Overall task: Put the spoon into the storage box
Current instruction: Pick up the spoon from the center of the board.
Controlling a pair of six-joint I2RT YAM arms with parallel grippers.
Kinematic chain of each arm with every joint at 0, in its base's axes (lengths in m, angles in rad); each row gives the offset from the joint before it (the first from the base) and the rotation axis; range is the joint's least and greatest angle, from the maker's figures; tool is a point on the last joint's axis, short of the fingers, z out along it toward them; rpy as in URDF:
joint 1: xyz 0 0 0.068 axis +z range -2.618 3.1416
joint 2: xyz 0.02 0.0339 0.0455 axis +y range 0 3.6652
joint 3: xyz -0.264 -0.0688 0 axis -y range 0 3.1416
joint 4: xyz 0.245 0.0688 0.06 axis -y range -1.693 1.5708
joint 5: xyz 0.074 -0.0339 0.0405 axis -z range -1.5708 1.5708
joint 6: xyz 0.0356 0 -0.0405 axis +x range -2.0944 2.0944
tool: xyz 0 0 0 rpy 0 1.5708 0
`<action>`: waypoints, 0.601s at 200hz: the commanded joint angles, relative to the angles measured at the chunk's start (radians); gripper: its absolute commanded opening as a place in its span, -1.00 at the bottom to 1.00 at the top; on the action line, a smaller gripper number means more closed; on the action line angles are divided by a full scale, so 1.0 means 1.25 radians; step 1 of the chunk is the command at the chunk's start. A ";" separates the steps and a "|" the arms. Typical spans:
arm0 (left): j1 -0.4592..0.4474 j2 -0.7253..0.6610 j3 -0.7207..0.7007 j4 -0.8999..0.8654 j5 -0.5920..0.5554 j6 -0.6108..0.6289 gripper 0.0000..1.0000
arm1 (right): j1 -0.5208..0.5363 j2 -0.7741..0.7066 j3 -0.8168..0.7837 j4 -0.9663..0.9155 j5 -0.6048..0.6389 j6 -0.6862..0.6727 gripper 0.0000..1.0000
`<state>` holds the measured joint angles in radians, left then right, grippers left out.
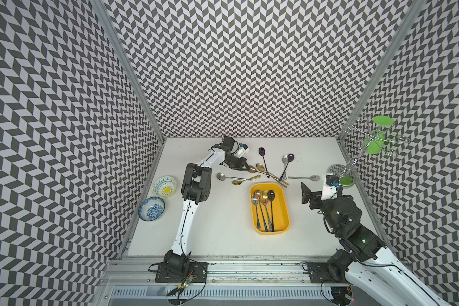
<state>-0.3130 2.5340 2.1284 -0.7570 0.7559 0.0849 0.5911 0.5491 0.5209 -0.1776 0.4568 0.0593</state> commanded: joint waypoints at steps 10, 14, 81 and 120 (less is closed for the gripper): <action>0.021 -0.038 0.024 -0.009 -0.019 0.013 -1.00 | -0.005 -0.011 -0.002 0.040 0.005 -0.002 0.99; 0.022 -0.044 0.024 -0.010 -0.023 0.016 -1.00 | -0.005 -0.011 -0.002 0.039 0.011 -0.002 0.99; 0.048 -0.140 0.007 -0.012 -0.003 0.041 -1.00 | -0.005 -0.006 -0.002 0.041 0.007 -0.003 0.99; 0.055 -0.197 -0.009 -0.026 -0.043 0.076 -1.00 | -0.004 -0.011 -0.003 0.040 0.021 -0.003 0.99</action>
<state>-0.2459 2.3734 2.1284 -0.7795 0.7208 0.1352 0.5903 0.5480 0.5209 -0.1780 0.4599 0.0597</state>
